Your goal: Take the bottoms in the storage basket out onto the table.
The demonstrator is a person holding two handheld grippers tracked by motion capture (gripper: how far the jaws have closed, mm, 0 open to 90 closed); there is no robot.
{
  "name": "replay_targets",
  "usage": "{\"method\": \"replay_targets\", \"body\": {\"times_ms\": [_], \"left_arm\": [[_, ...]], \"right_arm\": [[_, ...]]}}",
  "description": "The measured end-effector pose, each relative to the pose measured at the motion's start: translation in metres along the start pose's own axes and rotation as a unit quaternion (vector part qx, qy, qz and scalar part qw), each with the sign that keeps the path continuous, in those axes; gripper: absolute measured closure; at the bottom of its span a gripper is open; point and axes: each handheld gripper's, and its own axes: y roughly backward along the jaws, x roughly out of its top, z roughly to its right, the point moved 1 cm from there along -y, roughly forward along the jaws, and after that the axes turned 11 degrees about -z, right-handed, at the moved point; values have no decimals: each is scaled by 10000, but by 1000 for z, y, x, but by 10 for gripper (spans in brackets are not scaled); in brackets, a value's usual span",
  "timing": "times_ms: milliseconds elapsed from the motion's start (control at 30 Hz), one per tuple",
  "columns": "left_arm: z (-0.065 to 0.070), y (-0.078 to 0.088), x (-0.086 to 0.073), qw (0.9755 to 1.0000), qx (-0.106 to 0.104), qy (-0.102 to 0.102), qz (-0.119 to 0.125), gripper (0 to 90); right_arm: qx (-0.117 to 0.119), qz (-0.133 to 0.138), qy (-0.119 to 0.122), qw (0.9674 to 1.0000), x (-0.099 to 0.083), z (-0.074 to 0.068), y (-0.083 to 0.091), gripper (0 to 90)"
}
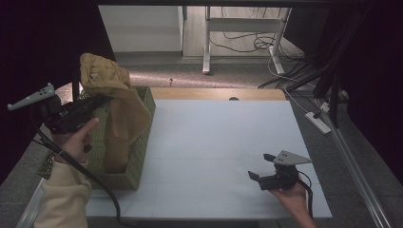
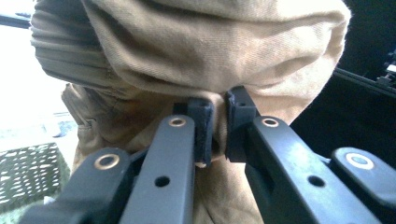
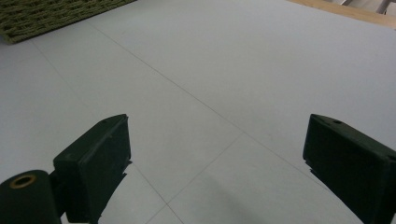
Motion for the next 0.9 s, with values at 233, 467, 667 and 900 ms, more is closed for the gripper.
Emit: {"method": "replay_targets", "body": {"times_ms": [233, 467, 667, 900], "left_arm": [[8, -8, 5, 9999, -159, -53, 9, 827], [16, -16, 12, 9993, -342, -110, 34, 827], [21, -23, 13, 9987, -494, -105, -12, 827], [27, -33, 15, 9981, -597, -130, -53, 827]], "right_arm": [[-16, 22, 2, 10000, 0, 0, 0, 78], [-19, 8, -5, 10000, 0, 0, 0, 78], [-22, 19, -6, 10000, 0, 0, 1, 78], [-7, 11, -5, 10000, 0, 0, 0, 78]]}}
